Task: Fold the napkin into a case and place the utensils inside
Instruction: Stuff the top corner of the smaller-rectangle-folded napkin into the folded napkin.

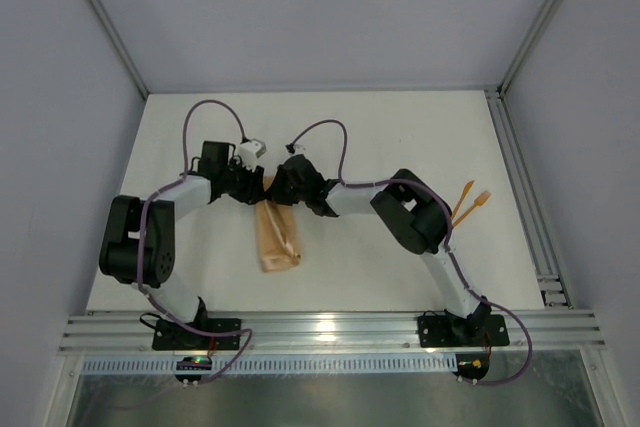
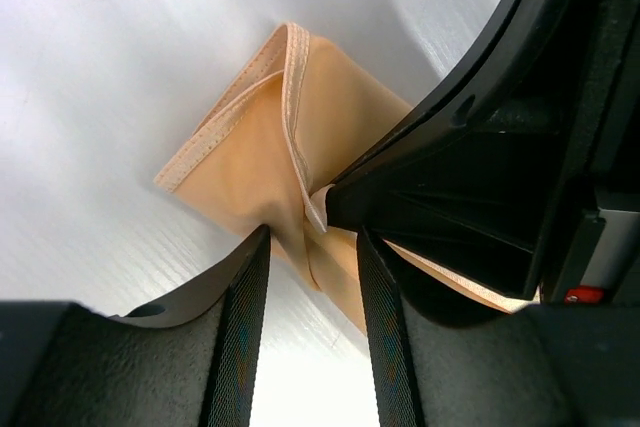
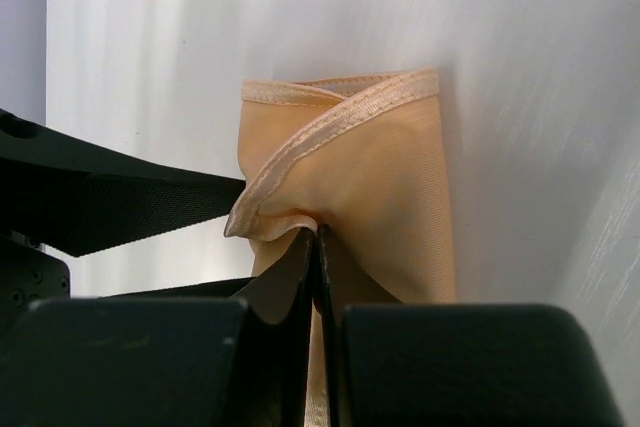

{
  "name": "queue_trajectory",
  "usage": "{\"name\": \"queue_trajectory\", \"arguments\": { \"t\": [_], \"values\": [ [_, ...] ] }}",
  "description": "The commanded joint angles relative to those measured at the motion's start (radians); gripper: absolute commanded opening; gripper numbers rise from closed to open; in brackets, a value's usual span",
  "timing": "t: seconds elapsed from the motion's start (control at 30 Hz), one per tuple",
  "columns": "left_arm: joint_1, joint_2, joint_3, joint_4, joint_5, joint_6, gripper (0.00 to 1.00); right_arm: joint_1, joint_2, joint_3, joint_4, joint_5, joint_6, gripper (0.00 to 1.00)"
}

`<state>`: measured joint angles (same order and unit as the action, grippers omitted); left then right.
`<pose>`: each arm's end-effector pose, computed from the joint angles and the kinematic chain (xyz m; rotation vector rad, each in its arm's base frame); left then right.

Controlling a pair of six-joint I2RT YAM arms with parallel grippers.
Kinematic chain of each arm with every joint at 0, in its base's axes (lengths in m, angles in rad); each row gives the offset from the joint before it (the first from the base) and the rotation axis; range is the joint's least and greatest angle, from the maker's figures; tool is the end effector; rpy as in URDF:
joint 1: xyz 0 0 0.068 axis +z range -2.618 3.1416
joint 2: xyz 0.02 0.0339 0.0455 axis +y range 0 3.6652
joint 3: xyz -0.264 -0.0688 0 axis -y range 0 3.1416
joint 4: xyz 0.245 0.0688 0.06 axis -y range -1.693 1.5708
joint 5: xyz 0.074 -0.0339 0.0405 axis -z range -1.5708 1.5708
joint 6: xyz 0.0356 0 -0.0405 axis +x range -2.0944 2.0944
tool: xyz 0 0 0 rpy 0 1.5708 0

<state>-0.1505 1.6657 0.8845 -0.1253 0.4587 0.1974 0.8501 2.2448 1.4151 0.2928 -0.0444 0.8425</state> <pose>0.3205 -0.0645 0.1630 0.6099 2.3465 -0.5445 0.3212 0.3681 0.1235 -0.0376 2.2921 1.0096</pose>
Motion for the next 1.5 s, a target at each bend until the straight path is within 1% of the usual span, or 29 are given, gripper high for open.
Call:
{"name": "queue_trajectory", "arguments": {
  "t": [0.0, 0.1, 0.17, 0.2, 0.27, 0.43, 0.47, 0.57, 0.67, 0.73, 0.77, 0.8, 0.83, 0.87, 0.9, 0.97, 1.07, 1.1, 1.13, 1.23, 1.3, 1.37, 1.4, 1.47],
  "values": [
    [-0.001, -0.06, 0.014, 0.013, -0.015, 0.022, 0.43, 0.007, 0.016, -0.007, 0.006, -0.002, 0.01, 0.06],
    [0.017, -0.113, -0.005, 0.027, 0.037, 0.001, 0.43, 0.007, 0.016, -0.011, 0.009, 0.0, 0.007, 0.06],
    [0.025, -0.173, -0.012, 0.018, 0.064, -0.003, 0.46, 0.007, 0.015, -0.013, 0.008, 0.0, 0.006, 0.06],
    [0.025, -0.19, -0.01, 0.01, 0.057, 0.002, 0.47, 0.007, 0.015, -0.013, 0.009, 0.0, 0.004, 0.07],
    [0.025, -0.198, -0.002, 0.009, -0.009, 0.005, 0.48, 0.007, 0.013, -0.013, 0.008, 0.001, 0.006, 0.07],
    [0.009, -0.037, 0.091, -0.039, -0.092, 0.014, 0.47, 0.007, 0.013, -0.015, 0.008, 0.006, 0.004, 0.06],
    [-0.013, -0.023, 0.091, -0.039, -0.133, 0.023, 0.47, 0.007, 0.012, -0.016, 0.008, 0.006, 0.004, 0.06],
    [-0.05, 0.0, 0.068, -0.01, -0.178, 0.06, 0.47, 0.007, 0.012, -0.016, 0.011, 0.008, 0.004, 0.06],
    [-0.063, 0.02, 0.065, 0.003, -0.173, 0.059, 0.47, 0.007, 0.016, -0.012, 0.009, 0.006, 0.001, 0.07],
    [-0.07, 0.032, 0.065, 0.003, -0.173, 0.056, 0.42, 0.007, 0.016, -0.013, 0.011, 0.005, 0.0, 0.07],
    [-0.076, 0.034, 0.064, 0.0, -0.175, 0.056, 0.37, 0.007, 0.015, -0.013, 0.011, 0.005, 0.001, 0.08],
    [-0.08, 0.035, 0.061, -0.002, -0.179, 0.054, 0.22, 0.007, 0.016, -0.013, 0.011, 0.003, 0.001, 0.09],
    [-0.078, 0.035, 0.054, 0.0, -0.186, 0.056, 0.16, 0.007, 0.012, -0.016, 0.012, 0.005, 0.0, 0.11],
    [-0.078, 0.031, 0.044, -0.002, -0.192, 0.065, 0.11, 0.007, 0.009, -0.016, 0.011, 0.005, -0.008, 0.17],
    [-0.078, 0.028, 0.038, -0.004, -0.198, 0.076, 0.05, 0.012, 0.004, -0.015, 0.011, 0.003, -0.019, 0.21],
    [-0.078, 0.023, 0.027, -0.004, -0.222, 0.1, 0.01, 0.021, -0.023, -0.005, 0.0, 0.014, -0.075, 0.31],
    [-0.078, 0.017, 0.01, 0.015, -0.241, 0.116, 0.0, 0.038, -0.079, -0.002, -0.01, -0.001, -0.156, 0.37],
    [-0.078, 0.014, -0.001, 0.021, -0.244, 0.123, 0.0, 0.04, -0.096, -0.004, -0.015, -0.011, -0.17, 0.41],
    [-0.077, 0.011, -0.004, 0.032, -0.245, 0.125, 0.0, 0.041, -0.114, -0.025, -0.02, -0.017, -0.18, 0.43],
    [-0.07, 0.006, -0.013, 0.041, -0.238, 0.128, 0.0, 0.041, -0.2, -0.106, 0.002, -0.025, -0.203, 0.44],
    [-0.067, 0.005, -0.016, 0.05, -0.232, 0.123, 0.0, 0.041, -0.244, -0.125, -0.006, -0.032, -0.232, 0.45],
    [-0.061, 0.005, -0.019, 0.055, -0.22, 0.12, 0.0, 0.04, -0.252, -0.125, -0.027, -0.051, -0.252, 0.46],
    [-0.057, 0.006, -0.021, 0.056, -0.192, 0.117, 0.0, 0.038, -0.251, -0.123, -0.03, -0.061, -0.261, 0.45],
    [-0.037, 0.0, -0.028, 0.056, -0.158, 0.108, 0.0, 0.033, -0.251, -0.139, -0.015, -0.066, -0.261, 0.42]
  ]
}}
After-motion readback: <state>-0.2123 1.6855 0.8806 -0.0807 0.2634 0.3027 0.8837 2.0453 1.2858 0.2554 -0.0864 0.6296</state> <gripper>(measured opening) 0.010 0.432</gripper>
